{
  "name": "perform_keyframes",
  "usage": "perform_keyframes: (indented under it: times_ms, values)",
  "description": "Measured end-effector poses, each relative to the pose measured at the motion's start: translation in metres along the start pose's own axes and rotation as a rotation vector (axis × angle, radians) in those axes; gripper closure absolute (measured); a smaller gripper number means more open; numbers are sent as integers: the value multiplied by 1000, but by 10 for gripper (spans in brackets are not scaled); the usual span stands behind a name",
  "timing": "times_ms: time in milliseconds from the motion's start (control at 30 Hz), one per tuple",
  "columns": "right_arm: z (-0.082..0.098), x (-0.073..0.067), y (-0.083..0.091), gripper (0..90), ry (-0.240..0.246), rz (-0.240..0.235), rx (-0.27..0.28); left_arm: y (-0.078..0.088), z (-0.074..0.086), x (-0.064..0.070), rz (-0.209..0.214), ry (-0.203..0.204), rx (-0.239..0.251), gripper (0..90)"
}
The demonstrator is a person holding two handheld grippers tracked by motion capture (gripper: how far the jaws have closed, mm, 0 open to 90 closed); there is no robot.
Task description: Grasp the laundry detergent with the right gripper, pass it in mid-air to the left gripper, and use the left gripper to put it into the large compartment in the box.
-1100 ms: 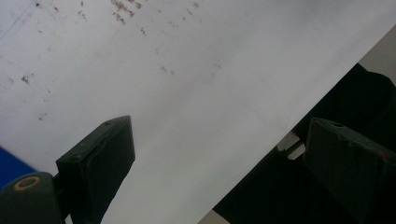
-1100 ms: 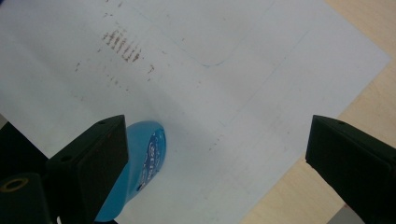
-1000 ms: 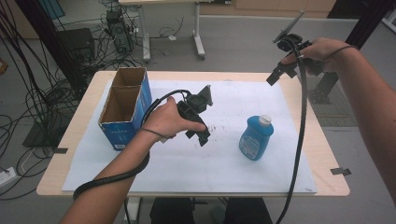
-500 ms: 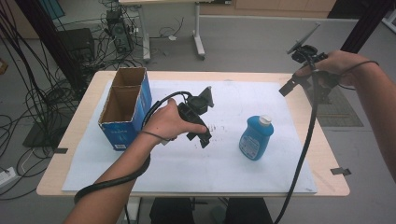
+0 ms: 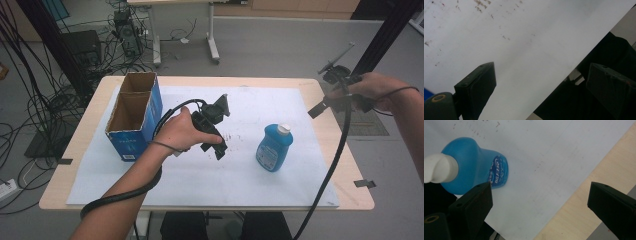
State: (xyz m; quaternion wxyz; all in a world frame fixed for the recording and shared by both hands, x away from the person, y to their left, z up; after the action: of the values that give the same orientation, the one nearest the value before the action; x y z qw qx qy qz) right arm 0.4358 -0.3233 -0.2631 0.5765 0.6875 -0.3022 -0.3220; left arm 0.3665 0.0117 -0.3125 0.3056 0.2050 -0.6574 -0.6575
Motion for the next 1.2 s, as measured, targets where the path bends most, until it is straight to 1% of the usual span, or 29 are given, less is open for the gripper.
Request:
perform_keyframes:
  times_ms: [33, 67, 167, 233, 267, 367, 467, 500, 533, 700, 833, 967, 1100, 1200]
  values:
    - [0, 0, 0, 58, 0, 0, 0, 0, 0, 0, 0, 0, 0, 93]
    - [5, 1, -3, 57, -2, -2, -2, -1, 0, 1, -1, -1, -4, 93]
    - [13, 0, -6, 58, -8, -5, -2, -1, 0, 2, -4, -6, -5, 93]
    - [19, -2, -8, 58, -9, -9, 0, -1, 0, 2, 0, -5, -1, 93]
    - [19, -2, -8, 58, -9, -9, 0, -1, 0, 2, 0, -5, -1, 93]
    - [29, -5, -11, 58, 0, -8, 3, 0, 1, 3, 2, -2, 5, 93]
    - [34, -7, -13, 59, 2, -3, 0, 1, 1, 2, 0, -6, 2, 93]
    - [39, -9, -15, 60, 0, -4, -1, 0, 2, 2, 1, -6, 2, 93]
    - [41, -9, -16, 60, 4, -3, 2, 0, 2, 2, -3, -5, 0, 93]
    - [49, -13, -19, 61, 1, -8, 16, 0, 3, 3, 6, -4, 5, 93]
    - [59, -18, -26, 60, 9, -14, 25, 0, 4, 3, 4, -2, 7, 94]
    - [66, -22, -29, 60, 11, -14, 39, -1, 5, 4, 5, -4, 3, 93]
    - [71, -24, -31, 60, 14, -11, 41, -1, 6, 4, 2, -3, 1, 93]
    - [79, -26, -36, 59, 16, -18, 42, -1, 6, 4, 4, 0, 1, 93]
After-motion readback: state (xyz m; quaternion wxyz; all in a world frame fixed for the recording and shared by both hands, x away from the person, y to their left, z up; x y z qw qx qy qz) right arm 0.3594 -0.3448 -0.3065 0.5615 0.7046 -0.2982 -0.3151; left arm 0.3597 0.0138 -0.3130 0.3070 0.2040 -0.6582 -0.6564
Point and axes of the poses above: each handheld gripper's, and its own axes: y roughly backward along the jaws, z roughly out of its underside, x roughly to its right, the point moved 4 cm from there along -y, roughly forward along the jaws, and after that the axes turned 10 degrees about -x, right-handed, at the moved point
